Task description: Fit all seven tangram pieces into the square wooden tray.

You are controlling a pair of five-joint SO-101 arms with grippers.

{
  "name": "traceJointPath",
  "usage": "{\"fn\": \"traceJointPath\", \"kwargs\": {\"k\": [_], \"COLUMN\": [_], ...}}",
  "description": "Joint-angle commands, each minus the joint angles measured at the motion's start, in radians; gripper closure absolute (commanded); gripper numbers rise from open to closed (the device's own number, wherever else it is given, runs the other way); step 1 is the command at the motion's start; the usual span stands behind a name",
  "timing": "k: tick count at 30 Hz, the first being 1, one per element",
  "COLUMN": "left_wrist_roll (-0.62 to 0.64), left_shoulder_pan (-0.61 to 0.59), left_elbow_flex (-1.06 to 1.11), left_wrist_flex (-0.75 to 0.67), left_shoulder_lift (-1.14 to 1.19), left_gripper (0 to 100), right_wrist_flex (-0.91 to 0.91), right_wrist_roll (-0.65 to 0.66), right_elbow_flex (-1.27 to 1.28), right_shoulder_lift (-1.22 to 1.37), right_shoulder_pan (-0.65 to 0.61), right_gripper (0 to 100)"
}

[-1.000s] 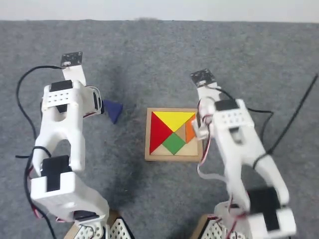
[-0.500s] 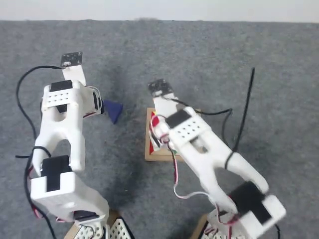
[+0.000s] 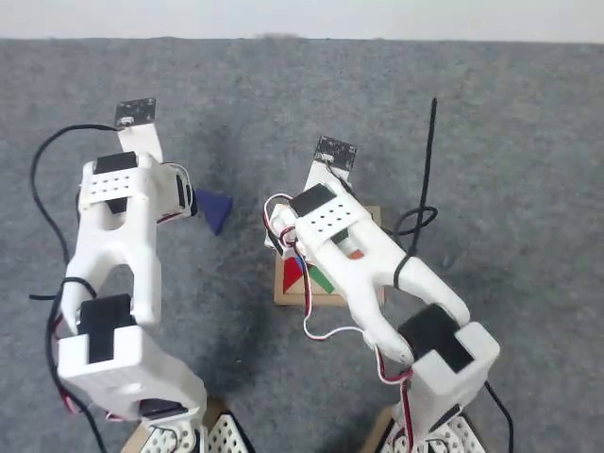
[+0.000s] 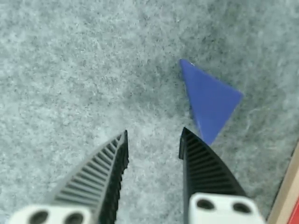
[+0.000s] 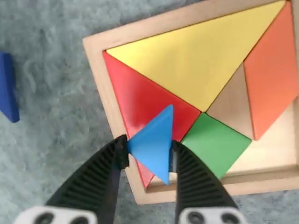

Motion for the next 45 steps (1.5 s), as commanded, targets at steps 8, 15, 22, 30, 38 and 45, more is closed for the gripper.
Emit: {"fn": "traceJointPath", "kwargs": {"k": [8,15,22,30,38,45], "left_wrist_roll": [-0.002,-0.003,-0.006,-0.008,-0.008,-0.008], "left_shoulder_pan": [0.000,0.000,0.000,0.000,0.002,0.002], "left_elbow_flex": [-0.047,-0.047,-0.047,-0.018,0.008,0.010], "left_wrist_flex": [0.000,0.000,0.000,-0.040,-0.064,-0.064], "left_shoulder_lift": [-0.011,-0.011,-0.003,-0.006,-0.009,-0.009], "left_gripper": [83,83,83,83,83,83], "right_wrist_flex": [-0.047,-0.033,-0.024,-0.513,-0.516,-0.437], "right_wrist_roll": [-0.002,0.129,0.767,0.941,0.968,0.965], "right_elbow_flex": [-0.064,-0.069,-0.014,0.413,0.361,0.308], "right_shoulder_lift": [0.018,-0.081,-0.271,-0.383,-0.257,-0.179], "right_shoulder_pan": [-0.054,-0.035,0.091,0.093,0.059,0.056], "right_gripper": [70.3,77.0,98.0,99.2,99.2,99.2]}}
